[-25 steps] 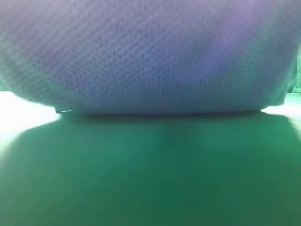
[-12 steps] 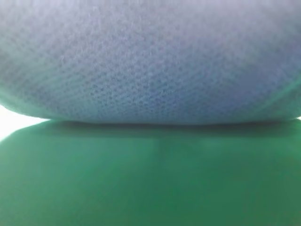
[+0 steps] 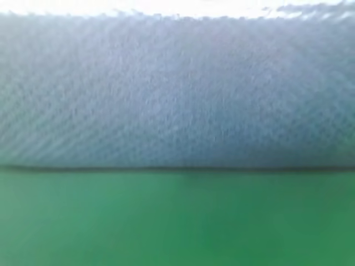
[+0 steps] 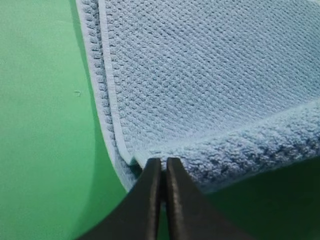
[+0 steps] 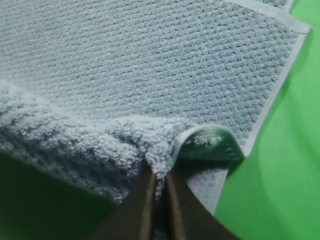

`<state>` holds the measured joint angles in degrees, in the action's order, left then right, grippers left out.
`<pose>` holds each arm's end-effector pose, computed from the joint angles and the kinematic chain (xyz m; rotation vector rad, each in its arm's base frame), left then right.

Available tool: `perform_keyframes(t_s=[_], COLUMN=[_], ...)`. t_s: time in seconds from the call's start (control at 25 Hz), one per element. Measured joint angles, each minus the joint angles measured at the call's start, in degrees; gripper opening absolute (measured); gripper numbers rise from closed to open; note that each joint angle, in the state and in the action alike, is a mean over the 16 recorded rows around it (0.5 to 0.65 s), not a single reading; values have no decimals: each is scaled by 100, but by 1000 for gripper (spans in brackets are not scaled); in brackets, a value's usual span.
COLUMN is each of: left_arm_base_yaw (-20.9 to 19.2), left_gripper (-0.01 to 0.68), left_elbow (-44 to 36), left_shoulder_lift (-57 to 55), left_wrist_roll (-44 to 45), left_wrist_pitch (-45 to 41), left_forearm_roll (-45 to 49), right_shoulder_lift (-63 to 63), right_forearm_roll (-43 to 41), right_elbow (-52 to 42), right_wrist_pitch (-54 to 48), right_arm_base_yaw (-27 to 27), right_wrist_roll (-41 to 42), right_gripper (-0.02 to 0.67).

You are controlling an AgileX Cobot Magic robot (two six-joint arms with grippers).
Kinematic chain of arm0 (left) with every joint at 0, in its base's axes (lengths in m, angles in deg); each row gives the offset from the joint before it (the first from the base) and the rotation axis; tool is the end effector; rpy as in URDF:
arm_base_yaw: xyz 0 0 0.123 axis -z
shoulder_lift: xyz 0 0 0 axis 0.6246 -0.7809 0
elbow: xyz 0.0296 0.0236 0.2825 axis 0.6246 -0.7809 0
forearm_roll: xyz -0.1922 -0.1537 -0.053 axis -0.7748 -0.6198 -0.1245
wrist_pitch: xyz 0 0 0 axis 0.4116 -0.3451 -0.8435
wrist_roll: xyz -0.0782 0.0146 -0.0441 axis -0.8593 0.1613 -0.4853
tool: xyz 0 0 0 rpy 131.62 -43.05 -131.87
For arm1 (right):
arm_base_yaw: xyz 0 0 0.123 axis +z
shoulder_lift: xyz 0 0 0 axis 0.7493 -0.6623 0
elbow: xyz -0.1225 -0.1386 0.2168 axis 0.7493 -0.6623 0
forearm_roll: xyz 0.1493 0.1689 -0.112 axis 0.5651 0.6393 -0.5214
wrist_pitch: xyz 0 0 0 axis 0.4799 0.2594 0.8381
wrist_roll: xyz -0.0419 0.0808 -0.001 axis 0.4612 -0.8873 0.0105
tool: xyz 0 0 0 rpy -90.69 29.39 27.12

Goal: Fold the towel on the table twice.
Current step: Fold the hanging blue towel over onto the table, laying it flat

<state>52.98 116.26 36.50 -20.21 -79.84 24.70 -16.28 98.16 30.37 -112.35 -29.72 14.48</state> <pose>0.1567 -0.0649 0.2455 0.1343 2.3786 -0.5569 0.1627 0.0757 0.2551 -0.5768 2.4975 0.3747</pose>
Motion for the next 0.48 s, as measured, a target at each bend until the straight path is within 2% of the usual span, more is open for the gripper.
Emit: perform_keyframes(t_s=[0.24, 0.48], left_arm_base_yaw=[0, 0], left_gripper=[0, 0], left_elbow=[302, 944], left_shoulder_lift=[-961, -1988], left_wrist_roll=[507, 934], left_wrist_pitch=[595, 956], left_forearm_roll=[-528, -904], right_shoulder_lift=[-850, -1795], right_forearm_roll=[-34, -126], right_elbow=[415, 1099], right_wrist_pitch=[527, 821], right_arm_base_yaw=[0, -27], right_wrist_roll=[13, 35], right_gripper=[0, 0])
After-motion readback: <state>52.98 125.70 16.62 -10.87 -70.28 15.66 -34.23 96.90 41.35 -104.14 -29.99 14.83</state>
